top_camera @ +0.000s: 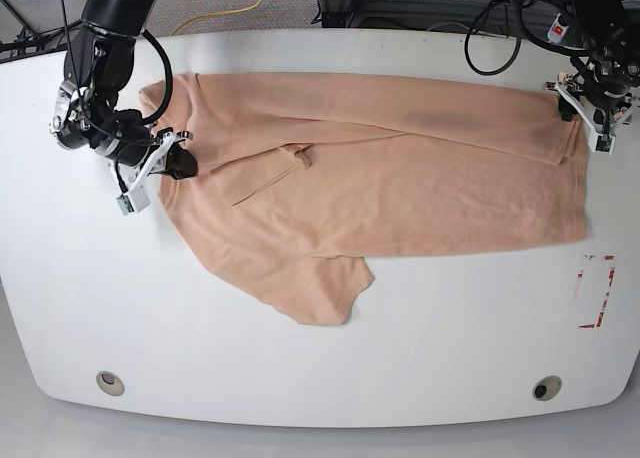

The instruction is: Fold the T-shirt properly

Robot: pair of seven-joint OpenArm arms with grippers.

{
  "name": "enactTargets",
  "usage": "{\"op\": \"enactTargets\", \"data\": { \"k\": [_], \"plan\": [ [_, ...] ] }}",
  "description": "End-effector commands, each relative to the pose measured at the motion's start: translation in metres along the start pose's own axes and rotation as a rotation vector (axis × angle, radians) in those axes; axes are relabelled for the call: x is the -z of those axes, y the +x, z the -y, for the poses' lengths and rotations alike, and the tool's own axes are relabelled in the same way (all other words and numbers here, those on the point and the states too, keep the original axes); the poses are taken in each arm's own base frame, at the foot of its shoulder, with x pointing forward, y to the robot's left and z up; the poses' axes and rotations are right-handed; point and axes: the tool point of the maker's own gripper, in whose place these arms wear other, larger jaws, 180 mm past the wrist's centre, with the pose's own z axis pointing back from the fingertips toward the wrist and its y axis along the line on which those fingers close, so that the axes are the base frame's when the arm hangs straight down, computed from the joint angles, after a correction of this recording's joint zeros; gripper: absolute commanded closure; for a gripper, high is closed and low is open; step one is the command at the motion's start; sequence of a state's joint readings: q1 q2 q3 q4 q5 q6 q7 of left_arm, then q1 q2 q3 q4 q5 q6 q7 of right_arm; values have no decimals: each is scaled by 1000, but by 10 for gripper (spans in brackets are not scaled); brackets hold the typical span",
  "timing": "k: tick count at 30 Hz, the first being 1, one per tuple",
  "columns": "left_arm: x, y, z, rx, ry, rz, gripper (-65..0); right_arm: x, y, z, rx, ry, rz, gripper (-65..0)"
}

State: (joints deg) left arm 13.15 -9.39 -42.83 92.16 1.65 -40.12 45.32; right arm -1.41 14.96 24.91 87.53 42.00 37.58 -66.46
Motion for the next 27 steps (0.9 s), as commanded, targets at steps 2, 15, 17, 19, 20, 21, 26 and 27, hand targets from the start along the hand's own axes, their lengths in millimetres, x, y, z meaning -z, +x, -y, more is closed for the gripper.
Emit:
{"op": "enactTargets", "data": {
  "k": [2, 15, 17, 19, 20, 21, 26, 27],
  "plan": [
    [-1, -4, -11, 11, 26, -25, -331, -15, 29, 13, -62, -40, 55, 0],
    [-3, -1, -20, 27, 43, -25, -331, -25, 55, 23, -98, -71, 90, -276],
    [-3, -1, -20, 27, 43, -25, -331, -26, 57, 23, -107, -71, 94, -369],
    [-3, -1, -20, 27, 43, -25, -331, -26, 62, 21, -117, -66, 102, -422],
    [-3, -1, -20, 27, 43, -25, -331, -25, 62, 20, -119, -65, 101, -434],
    [-3, -1, -20, 27, 43, -25, -331, -23, 61, 17, -124, -57, 94, -439],
    [-3, -1, -20, 27, 43, -25, -331, 9, 60, -21, -226, 40, 17, -436],
    [-3, -1, -20, 27, 43, -25, -331, 15, 60, -30, -247, 60, 11, -436]
  ]
}}
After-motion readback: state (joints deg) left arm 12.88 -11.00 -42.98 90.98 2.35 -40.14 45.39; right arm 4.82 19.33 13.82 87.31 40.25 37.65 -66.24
